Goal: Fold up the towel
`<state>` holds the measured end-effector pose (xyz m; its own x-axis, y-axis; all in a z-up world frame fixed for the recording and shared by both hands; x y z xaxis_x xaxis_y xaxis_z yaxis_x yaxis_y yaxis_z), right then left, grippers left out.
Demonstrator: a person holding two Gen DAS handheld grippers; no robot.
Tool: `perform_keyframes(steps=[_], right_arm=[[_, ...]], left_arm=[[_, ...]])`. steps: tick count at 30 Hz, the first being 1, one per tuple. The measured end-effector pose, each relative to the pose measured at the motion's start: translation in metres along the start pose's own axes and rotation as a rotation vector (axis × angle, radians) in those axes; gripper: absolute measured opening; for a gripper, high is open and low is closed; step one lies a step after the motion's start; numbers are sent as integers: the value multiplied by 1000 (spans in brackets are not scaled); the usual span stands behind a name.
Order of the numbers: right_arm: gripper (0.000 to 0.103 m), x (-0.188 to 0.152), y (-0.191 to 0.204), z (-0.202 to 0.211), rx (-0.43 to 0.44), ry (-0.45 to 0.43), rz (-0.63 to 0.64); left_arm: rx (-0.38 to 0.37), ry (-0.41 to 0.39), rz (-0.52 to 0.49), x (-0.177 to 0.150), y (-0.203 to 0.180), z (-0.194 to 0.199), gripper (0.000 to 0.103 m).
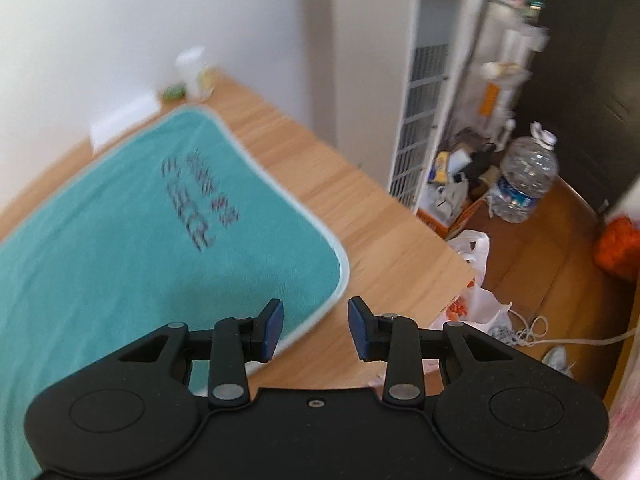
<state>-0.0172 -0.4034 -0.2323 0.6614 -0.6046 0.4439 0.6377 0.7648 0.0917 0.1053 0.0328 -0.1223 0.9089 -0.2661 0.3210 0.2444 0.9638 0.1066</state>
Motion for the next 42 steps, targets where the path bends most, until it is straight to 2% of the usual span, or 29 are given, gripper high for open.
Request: perform_keyframes(steps=[3,9,13,16,18,20,24,27,33,40,42], right_arm=[[40,-3,6,1,0,-27,-58],[40,-6,18,-1,-18,-77,-192],[40,-3,14,-9,-46,-60,-231],[40,0,9,-16,-57,-81,-255],[40,9,12,-23,-55,-86,-203],[40,17,10,-28,-82,-83,-199],[40,25,-9,-36,-105,-72,-298],[40,27,-16,-46,-110,-12,-278],[40,27,-23,-51,-86,28,-293],[40,29,-23,-56,-75,53,-248],[40,31,-23,-58,-89,54,-240]], left_arm=[[-43,-76,-174,61,-70,8,102],[-150,-199,-456,137,-214,11,102],[-224,-197,-601,164,-305,-4,102],[-199,-225,-725,175,-371,-20,102],[-202,-218,-775,186,-405,-37,102],[-204,-200,-804,192,-428,-53,102],[-210,-167,-833,215,-470,-92,102],[-250,-146,-852,223,-487,-112,92],[-259,-80,-963,224,-507,-144,92],[-265,-31,-944,230,-515,-171,92],[-266,-13,-945,228,-517,-177,88]])
Point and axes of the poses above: each gripper's, at about its wrist camera, not at the fingertips, and z roughly against the way its jaws point, y to its left, x to its top, the point moved 4 cm from there along -z, roughly the way its jaws point, and after that the axes turned 10 degrees about y, right-handed, at the moved point
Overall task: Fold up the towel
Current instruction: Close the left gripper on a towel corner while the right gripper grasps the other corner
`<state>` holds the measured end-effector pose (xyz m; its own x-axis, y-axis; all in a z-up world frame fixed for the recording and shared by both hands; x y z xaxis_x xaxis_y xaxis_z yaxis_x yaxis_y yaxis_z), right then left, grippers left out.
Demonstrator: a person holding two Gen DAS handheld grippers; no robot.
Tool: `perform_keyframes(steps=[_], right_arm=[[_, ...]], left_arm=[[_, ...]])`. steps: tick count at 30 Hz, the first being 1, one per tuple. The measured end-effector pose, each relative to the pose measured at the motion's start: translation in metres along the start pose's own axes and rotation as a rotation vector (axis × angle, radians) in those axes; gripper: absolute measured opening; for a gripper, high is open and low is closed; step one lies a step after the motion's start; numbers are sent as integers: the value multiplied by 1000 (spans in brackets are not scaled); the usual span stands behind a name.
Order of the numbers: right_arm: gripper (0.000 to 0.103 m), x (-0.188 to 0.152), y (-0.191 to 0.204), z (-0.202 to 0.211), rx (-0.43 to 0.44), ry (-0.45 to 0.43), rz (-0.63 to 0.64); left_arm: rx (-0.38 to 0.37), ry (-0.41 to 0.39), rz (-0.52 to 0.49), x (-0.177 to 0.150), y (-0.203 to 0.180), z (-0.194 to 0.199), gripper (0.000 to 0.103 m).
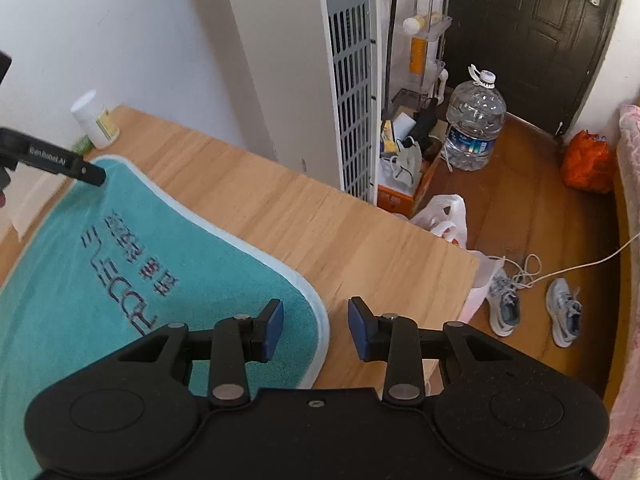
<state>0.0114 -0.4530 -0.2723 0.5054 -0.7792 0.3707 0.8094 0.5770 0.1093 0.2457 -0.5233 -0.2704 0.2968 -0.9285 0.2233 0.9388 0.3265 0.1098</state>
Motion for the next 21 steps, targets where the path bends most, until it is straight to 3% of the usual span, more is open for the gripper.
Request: perform_keyframes(steps=[6,9,11,13,15,16,21], right_arm=[[38,6,5,-3,-9,6,64],[38,8,5,-2,-5,18,83],[29,9,4,-2,9,25,89],[25,10,4,-2,28,35,104],[23,11,5,-2,35,40,115],[17,12,4,-2,46,44,115],[3,14,-2,-1,94,55,107]], left_arm=[[-48,-2,10,4,-3,-6,76],[-61,-12,-13,4,-8,-3,61],[-74,-12,-25,6,-12,-2,44],[-69,-9,-39,8,-16,-2,40],[-66,-5,-50,11,-20,-1,29],[-72,-1,-56,13,-22,-1,17],[-51,5,-75,15,-29,1,11]])
Point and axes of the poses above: each gripper's, at about its wrist camera, not at the fingertips, and z roughly against the way its jaws point, y to its left, x to its top, the point moved 4 cm from there along -z, roughly the way its jaws point, and after that the axes turned 10 degrees about y, right-handed, at the moved point
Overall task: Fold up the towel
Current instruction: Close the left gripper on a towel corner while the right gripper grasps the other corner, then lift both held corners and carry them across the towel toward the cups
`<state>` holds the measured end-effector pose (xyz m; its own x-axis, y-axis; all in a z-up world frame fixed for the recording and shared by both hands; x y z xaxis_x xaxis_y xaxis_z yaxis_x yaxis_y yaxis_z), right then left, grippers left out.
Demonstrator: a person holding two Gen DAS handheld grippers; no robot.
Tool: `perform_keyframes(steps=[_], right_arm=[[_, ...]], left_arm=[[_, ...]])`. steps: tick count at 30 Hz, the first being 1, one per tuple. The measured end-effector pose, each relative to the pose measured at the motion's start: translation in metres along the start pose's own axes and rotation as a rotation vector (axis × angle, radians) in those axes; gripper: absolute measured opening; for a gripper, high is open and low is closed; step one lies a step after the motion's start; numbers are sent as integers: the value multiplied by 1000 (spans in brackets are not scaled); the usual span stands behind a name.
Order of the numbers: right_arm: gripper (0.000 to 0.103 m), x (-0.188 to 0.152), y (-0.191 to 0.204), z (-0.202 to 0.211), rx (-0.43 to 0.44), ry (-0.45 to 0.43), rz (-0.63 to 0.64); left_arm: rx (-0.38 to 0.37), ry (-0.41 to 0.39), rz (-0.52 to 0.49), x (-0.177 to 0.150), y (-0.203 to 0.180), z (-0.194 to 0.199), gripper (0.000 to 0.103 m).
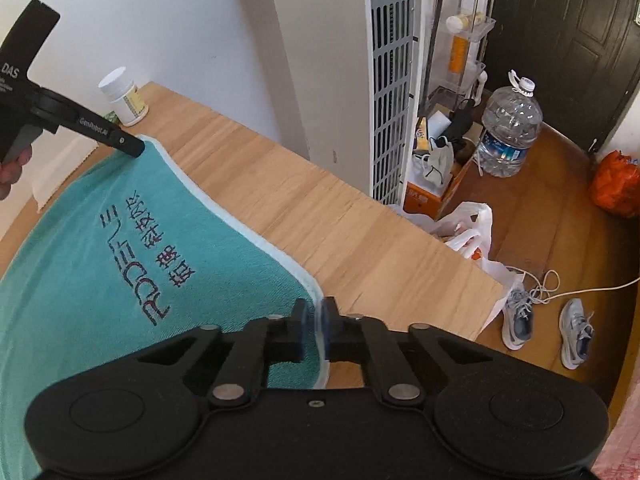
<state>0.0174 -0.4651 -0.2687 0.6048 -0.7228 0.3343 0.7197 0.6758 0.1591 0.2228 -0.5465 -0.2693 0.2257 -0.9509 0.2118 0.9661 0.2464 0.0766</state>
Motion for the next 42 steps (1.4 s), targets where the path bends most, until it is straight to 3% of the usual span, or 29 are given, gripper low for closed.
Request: perform_keyframes(steps=[5,10,13,19,23,34,42], right_arm=[[2,-3,-2,6,63,-23,-3],[2,-7,7,23,130,-61,35],[2,-12,15,39,177,-57,28],[2,-40,48,73,250,-136,95],[2,-66,70,86,274,-152,102],[2,-176,173,116,374,-194,311],[2,-245,240,134,520,-140,437]], left_arm=[[59,-9,-1,-3,3,11,9],[82,-56,62,-13,13,35,9],[97,-96,65,-27,16,60,9],[154,-157,29,-59,12,93,9],[169,-177,32,-98,17,114,9],[215,-220,103,-222,62,159,9],[256,-228,174,-314,81,187,9]])
Point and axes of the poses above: each gripper's, at about its wrist camera, not at the fingertips, and z roughly against the way its jaws point, y to its left, x to its top, the point moved 4 cm from there along -z, roughly the way its jaws point, and after that the axes turned 10 degrees about y, right-handed, at the moved point
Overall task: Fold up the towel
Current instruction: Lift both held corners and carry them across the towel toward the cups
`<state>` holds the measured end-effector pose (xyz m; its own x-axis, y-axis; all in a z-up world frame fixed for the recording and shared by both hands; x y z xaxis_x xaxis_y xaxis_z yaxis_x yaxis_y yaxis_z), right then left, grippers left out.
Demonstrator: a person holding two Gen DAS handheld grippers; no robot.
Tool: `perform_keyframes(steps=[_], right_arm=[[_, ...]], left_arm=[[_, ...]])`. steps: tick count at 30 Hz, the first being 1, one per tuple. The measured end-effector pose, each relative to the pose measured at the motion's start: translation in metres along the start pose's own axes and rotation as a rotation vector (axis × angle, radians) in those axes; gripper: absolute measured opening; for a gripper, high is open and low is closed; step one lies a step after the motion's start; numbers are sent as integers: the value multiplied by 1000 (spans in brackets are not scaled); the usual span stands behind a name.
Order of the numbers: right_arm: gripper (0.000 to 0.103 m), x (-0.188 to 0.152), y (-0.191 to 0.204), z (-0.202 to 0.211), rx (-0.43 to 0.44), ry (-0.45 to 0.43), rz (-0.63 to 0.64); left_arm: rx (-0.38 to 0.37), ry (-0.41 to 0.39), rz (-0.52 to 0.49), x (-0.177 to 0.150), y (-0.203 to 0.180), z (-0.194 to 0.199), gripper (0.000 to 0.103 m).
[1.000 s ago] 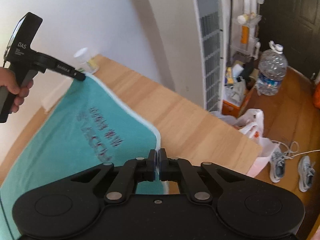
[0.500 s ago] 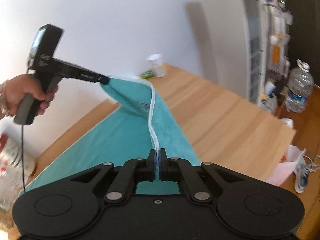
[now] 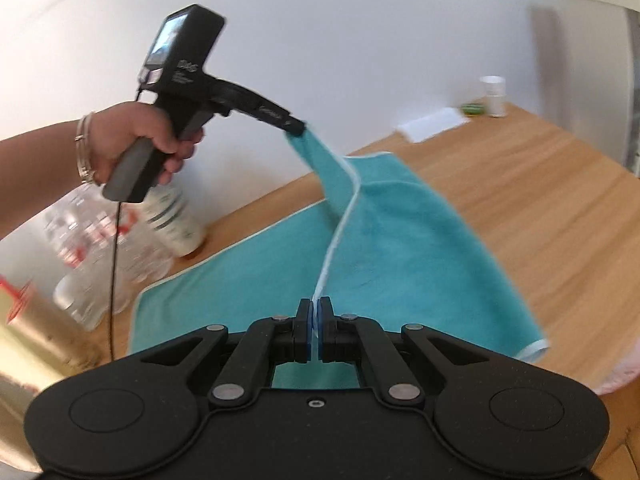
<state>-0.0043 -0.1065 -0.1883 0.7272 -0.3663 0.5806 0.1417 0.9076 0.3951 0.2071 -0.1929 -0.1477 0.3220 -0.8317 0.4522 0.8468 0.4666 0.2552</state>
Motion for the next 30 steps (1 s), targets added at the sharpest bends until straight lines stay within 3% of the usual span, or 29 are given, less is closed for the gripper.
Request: perform_keyframes(steps=[10,21,25,30], right_arm=[[2,-27,90,-9,119,66,175],[2,-39,127,-7,237,180,327],[2,-52,143,-8,226,208,373],[2,-69,162,-17,195,222,363]], left_arm=[[53,13,90,-82,38,47,9],[169,104,255,-162,75,84,9],[197,126,324,-188,89,91,9],[192,132,300,-198,90,79,9]])
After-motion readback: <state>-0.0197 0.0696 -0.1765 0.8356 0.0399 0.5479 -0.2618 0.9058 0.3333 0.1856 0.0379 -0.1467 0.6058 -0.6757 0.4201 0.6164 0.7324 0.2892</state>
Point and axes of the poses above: each gripper's, at about its wrist camera, not at the fingertips, and z roughly against the way its jaws point, y to its left, x to its top, the point moved 4 cm from there along -z, roughly the way its jaws point, and after that the axes turned 10 degrees about y, right-handed, at the moved point
